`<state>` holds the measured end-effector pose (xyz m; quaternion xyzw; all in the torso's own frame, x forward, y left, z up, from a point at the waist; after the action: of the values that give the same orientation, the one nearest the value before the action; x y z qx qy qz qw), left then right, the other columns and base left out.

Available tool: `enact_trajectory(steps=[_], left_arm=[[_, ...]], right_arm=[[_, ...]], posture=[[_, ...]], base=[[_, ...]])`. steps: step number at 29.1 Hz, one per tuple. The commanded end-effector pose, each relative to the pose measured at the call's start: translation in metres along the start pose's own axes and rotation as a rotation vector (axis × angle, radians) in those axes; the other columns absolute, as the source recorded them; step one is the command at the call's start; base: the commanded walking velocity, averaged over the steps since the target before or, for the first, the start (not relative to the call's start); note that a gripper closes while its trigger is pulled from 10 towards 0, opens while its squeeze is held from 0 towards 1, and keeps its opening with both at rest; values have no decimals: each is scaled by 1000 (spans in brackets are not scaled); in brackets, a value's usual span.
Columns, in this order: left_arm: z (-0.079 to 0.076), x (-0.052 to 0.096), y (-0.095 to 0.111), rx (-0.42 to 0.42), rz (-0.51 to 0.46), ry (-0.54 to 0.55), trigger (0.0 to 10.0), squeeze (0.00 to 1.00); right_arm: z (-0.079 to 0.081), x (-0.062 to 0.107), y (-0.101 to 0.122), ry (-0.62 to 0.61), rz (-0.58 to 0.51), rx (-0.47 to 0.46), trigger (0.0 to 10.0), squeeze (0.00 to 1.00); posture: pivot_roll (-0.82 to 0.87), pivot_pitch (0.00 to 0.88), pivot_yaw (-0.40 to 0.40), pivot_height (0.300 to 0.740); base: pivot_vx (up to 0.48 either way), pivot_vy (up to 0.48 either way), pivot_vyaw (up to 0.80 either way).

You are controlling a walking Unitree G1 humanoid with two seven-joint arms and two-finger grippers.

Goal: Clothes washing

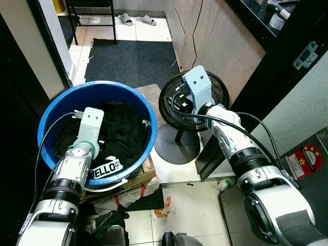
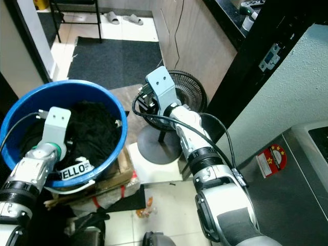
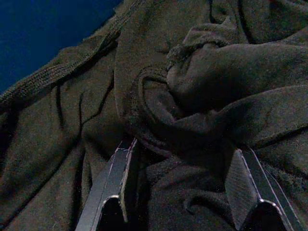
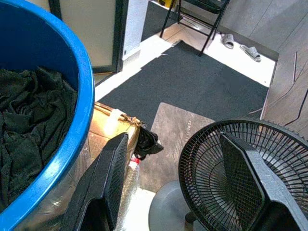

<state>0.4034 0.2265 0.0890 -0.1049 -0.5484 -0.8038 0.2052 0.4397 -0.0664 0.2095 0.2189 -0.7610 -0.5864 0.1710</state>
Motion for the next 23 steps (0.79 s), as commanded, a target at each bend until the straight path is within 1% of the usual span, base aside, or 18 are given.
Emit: enact_trajectory(steps=[1, 2, 3, 5, 6, 8, 11, 13, 18, 19, 20, 21, 23], left_arm=[[-4, -1, -37, -31, 106, -4, 10000, 0], [-4, -1, -37, -31, 106, -4, 10000, 0], [-2, -2, -47, -37, 131, 8, 10000, 0], [-2, -2, -47, -37, 131, 8, 10000, 0], [0, -2, -54, -39, 154, 14, 10000, 0], [0, -2, -54, -39, 154, 14, 10000, 0], [1, -2, -75, 16, 247, -1, 10000, 0], [0, -2, -78, 22, 260, -7, 10000, 0], [0, -3, -77, 4, 260, -14, 10000, 0], [2, -4, -74, -63, 239, -5, 10000, 0], [2, -4, -74, -63, 239, -5, 10000, 0], [1, -5, -70, -104, 220, -2, 10000, 0], [-1, -6, -68, -117, 211, -6, 10000, 0]], right_arm=[[-3, 4, -8, -7, 26, 1, 10000, 0], [-3, 4, -8, -7, 26, 1, 10000, 0], [-3, 4, -9, -8, 28, 2, 10000, 0], [-3, 4, -9, -8, 28, 2, 10000, 0], [-3, 5, -9, -9, 30, 1, 10000, 0], [-3, 5, -9, -9, 30, 1, 10000, 0], [-4, 6, -12, -12, 37, -3, 10000, 0], [-4, 7, -14, -15, 40, -4, 10000, 0], [-6, 9, -16, -19, 45, -7, 10000, 0], [-6, 10, -17, -21, 48, -8, 10000, 0], [-6, 10, -17, -21, 48, -8, 10000, 0], [-7, 11, -18, -23, 51, -10, 10000, 0], [-7, 11, -18, -24, 53, -11, 10000, 0]], posture=[[26, 157, -45, 740], [26, 157, -45, 740], [24, 163, -45, 740], [24, 163, -45, 740], [23, 167, -44, 740], [23, 167, -44, 740], [18, 186, -37, 740], [15, 195, -35, 740], [12, 201, -34, 740], [9, 211, -33, 740], [9, 211, -33, 740], [4, 221, -31, 740], [0, 224, -31, 740]], base=[[0, 0, 0], [0, 0, 0], [0, 0, 0], [0, 0, 0], [0, 0, 0], [0, 0, 0], [0, 0, 0], [0, 0, 0], [0, 0, 0], [0, 0, 0], [0, 0, 0], [0, 0, 0], [0, 0, 0]])
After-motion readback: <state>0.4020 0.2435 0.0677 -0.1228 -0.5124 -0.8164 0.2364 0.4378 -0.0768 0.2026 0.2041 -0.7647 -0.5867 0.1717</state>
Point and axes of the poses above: a point about 5 cm out from each wrist's last joint towards the gripper, its own x axis pointing back from the gripper into the wrist, its own y axis along the axis of the wrist's last joint, z = x × y, the point moved 5 cm from there along -x, pointing out of the wrist towards the gripper, and after that the axes turned 3 degrees about -x, right-handed, at the moved point
